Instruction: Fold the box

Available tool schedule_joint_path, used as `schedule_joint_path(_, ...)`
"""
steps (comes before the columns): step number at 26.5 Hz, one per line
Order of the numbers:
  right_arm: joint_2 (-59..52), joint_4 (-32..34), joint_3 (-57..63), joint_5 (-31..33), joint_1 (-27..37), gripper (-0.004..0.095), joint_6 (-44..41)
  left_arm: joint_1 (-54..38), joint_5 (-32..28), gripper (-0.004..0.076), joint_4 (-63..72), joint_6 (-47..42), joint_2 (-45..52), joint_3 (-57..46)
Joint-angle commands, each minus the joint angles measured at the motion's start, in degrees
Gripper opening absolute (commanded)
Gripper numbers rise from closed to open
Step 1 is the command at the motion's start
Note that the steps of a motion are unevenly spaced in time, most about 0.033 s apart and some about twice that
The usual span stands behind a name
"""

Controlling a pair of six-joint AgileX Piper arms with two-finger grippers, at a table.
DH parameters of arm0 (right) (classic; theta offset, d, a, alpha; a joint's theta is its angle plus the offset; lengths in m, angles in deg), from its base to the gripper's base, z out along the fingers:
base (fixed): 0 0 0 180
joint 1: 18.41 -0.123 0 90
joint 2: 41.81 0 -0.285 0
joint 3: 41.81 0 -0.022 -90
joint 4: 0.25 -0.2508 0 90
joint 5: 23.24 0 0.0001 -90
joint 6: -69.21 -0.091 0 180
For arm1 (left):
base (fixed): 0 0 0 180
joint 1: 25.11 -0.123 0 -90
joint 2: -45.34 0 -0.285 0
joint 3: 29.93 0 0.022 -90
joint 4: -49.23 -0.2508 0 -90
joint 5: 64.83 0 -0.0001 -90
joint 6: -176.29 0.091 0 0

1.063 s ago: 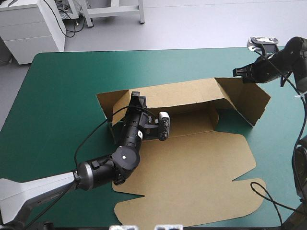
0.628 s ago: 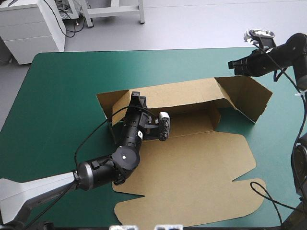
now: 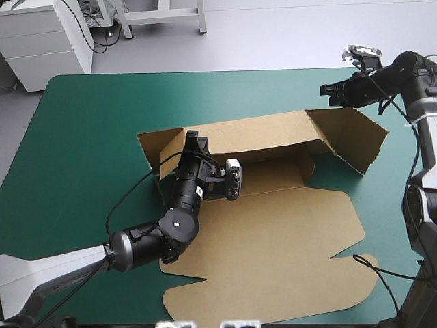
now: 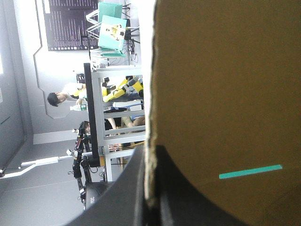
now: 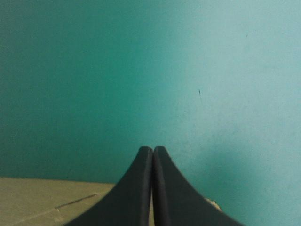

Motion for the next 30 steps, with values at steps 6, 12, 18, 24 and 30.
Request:
schedule_joint_path(6,-4.0,1.3,-1.2,8.8,0.3,-0.0014,0.6,0.2,1.5,-0.0007,-8.0,-1.0,2.3,1.5)
schedule_joint_path(12,-8.3,7.8,0.4,8.9,0.3,-0.0014,-2.5,0.2,1.5,-0.0007,-8.0,-1.0,2.3,1.5)
schedule_joint_path(18,-12.1,7.7,9.3,8.8,0.3,-0.0014,0.6,0.2,1.4,-0.0007,-8.0,-1.0,2.3,1.5)
schedule_joint_path(24,-12.8,1.7,15.7,8.8,0.3,-0.0014,3.4,0.2,1.3,-0.0007,-8.0,-1.0,2.3,1.5)
schedule_joint_path(30,-16.1,0.5,18.8,8.8,0.3,-0.0014,4.2,0.2,1.3,-0.0007,-8.0,-1.0,2.3,1.5)
